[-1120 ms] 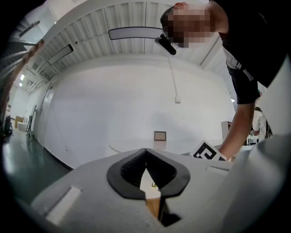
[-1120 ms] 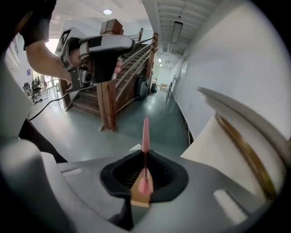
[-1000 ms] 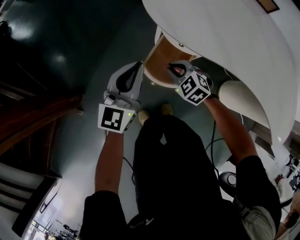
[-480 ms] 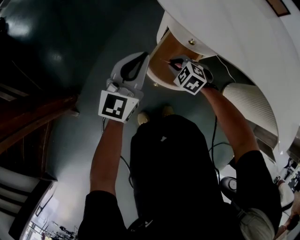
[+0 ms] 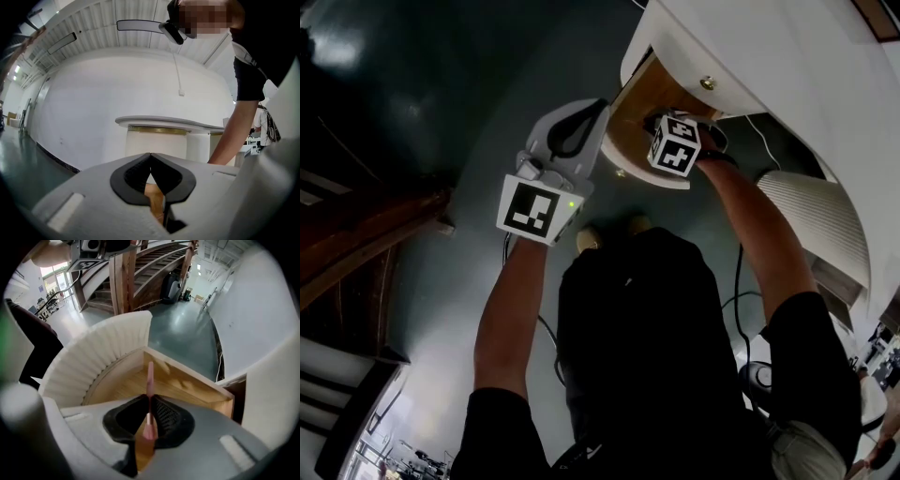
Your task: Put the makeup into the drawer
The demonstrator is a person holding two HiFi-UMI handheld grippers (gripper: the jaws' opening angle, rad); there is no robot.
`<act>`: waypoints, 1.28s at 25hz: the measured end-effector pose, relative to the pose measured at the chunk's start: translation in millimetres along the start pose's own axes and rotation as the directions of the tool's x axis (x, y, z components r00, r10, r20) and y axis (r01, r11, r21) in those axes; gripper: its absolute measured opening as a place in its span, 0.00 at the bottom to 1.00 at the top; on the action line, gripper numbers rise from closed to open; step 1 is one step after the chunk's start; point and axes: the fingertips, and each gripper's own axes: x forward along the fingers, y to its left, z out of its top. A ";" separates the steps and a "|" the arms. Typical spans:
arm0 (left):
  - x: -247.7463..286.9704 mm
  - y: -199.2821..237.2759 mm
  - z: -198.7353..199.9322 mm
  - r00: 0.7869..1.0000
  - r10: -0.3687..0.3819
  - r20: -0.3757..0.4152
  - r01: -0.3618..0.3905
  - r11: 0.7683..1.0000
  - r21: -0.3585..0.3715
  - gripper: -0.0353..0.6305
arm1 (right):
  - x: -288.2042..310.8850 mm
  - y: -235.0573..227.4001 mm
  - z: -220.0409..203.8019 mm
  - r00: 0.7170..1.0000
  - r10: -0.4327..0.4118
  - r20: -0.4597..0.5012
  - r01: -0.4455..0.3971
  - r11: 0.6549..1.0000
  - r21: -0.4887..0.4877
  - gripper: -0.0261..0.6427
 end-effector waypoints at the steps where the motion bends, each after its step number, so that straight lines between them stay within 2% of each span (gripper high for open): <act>1: 0.1 1.2 -5.2 1.000 0.000 -0.002 0.000 1.000 -0.003 0.07 | 7.1 0.6 -3.4 1.000 0.005 -0.011 -0.005 1.000 -0.007 0.11; 9: 0.1 13.0 -33.4 1.000 0.002 -0.003 -0.002 1.000 0.009 0.07 | 62.1 -3.0 -15.3 0.997 0.040 -0.062 -0.042 0.999 -0.027 0.11; 16: -0.1 19.0 -39.6 1.000 0.012 -0.003 -0.012 1.000 0.021 0.07 | 84.2 -0.2 -27.5 0.991 0.068 -0.115 -0.077 0.994 -0.072 0.11; 26: -1.3 25.3 -49.4 0.999 0.035 -0.036 -0.034 0.999 0.019 0.07 | 95.7 -1.8 -24.4 0.991 0.085 -0.104 -0.094 0.992 -0.082 0.12; 28: -2.0 25.8 -49.6 0.999 0.038 -0.039 -0.037 0.999 0.022 0.07 | 93.9 -4.3 -23.4 0.992 0.081 -0.099 -0.088 0.993 -0.073 0.15; 32: 0.2 20.5 -47.7 0.998 0.032 -0.049 -0.030 0.999 0.028 0.07 | 84.2 -4.3 -26.9 0.994 0.074 -0.084 -0.078 0.996 -0.049 0.15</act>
